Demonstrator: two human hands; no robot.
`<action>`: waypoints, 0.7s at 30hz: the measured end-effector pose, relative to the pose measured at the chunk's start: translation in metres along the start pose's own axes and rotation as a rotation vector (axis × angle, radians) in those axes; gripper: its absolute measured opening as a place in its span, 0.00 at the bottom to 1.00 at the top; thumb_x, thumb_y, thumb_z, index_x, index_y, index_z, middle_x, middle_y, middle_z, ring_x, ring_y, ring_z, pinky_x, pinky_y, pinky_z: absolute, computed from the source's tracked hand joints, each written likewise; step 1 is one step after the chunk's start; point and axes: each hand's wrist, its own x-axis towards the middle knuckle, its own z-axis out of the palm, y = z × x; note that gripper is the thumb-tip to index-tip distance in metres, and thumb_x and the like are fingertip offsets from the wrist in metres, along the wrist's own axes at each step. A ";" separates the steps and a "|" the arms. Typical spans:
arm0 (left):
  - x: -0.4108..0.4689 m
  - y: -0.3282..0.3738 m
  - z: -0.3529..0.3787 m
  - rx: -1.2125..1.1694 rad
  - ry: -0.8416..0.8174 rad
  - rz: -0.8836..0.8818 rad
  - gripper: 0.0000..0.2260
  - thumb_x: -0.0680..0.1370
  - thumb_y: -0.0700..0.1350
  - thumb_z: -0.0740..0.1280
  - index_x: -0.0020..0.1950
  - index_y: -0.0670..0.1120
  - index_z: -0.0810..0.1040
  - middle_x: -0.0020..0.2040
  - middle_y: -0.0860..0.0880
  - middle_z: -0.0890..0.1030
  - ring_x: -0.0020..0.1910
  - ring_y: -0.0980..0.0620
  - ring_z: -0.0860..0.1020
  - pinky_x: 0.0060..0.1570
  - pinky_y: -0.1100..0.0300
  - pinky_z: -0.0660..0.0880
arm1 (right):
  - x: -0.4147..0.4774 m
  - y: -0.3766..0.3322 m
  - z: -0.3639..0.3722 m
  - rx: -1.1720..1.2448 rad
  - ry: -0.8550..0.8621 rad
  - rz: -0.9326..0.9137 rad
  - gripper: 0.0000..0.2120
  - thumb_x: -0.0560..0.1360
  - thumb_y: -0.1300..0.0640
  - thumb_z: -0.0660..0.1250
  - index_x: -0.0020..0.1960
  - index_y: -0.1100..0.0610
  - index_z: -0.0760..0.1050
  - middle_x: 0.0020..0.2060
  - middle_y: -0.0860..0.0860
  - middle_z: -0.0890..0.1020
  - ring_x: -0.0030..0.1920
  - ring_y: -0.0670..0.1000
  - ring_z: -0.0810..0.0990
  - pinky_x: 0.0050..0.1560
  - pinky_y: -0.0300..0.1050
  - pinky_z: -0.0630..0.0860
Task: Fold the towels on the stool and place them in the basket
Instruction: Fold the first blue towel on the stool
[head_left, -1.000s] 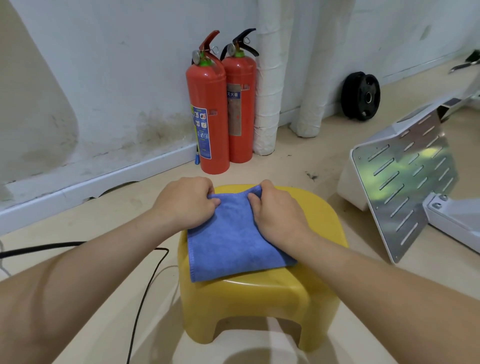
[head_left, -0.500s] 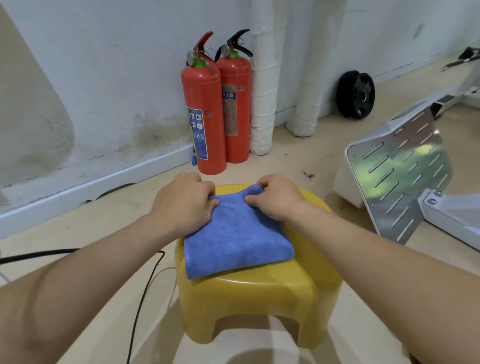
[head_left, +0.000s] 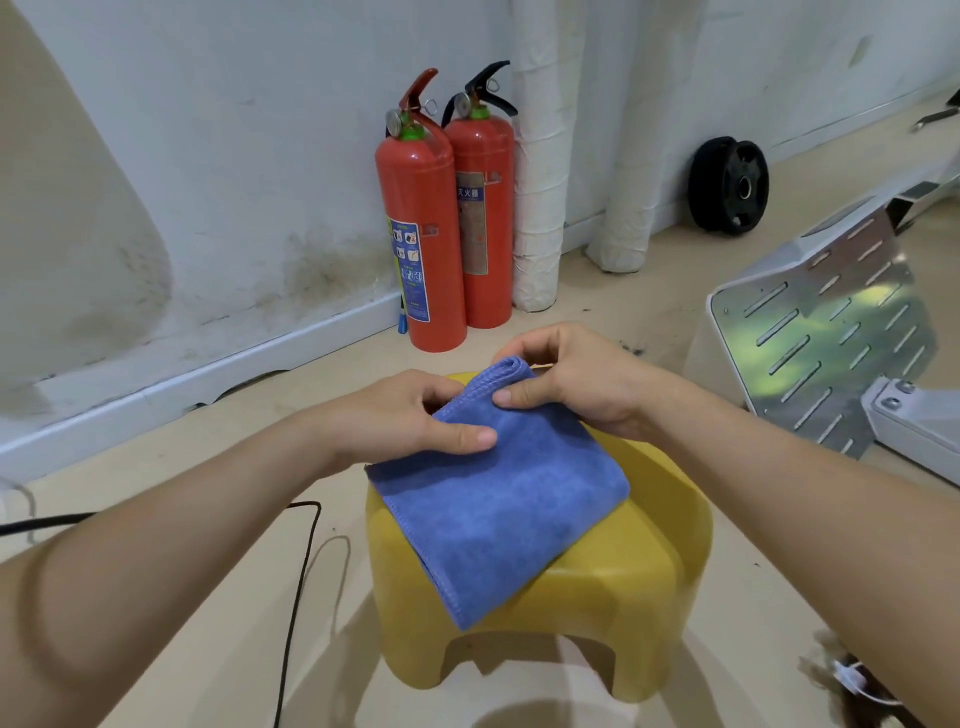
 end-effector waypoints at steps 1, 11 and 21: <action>0.000 0.002 0.002 -0.031 0.026 -0.001 0.09 0.72 0.53 0.73 0.49 0.51 0.84 0.46 0.50 0.85 0.44 0.54 0.83 0.45 0.60 0.78 | 0.001 -0.001 0.000 0.010 -0.003 -0.009 0.07 0.70 0.69 0.72 0.45 0.59 0.81 0.39 0.53 0.83 0.41 0.48 0.80 0.47 0.44 0.78; 0.003 -0.017 -0.009 -0.102 0.246 -0.042 0.09 0.77 0.50 0.68 0.45 0.46 0.84 0.39 0.50 0.85 0.35 0.55 0.81 0.34 0.65 0.75 | -0.016 0.004 -0.015 -0.313 -0.245 0.409 0.20 0.71 0.39 0.69 0.43 0.57 0.82 0.39 0.52 0.85 0.40 0.52 0.83 0.46 0.47 0.80; 0.056 0.009 0.015 0.608 0.546 0.295 0.12 0.78 0.45 0.65 0.60 0.53 0.70 0.52 0.50 0.81 0.52 0.46 0.77 0.49 0.51 0.73 | -0.028 -0.006 -0.014 -0.415 -0.002 0.611 0.18 0.76 0.46 0.67 0.54 0.61 0.71 0.34 0.58 0.82 0.26 0.52 0.79 0.30 0.41 0.77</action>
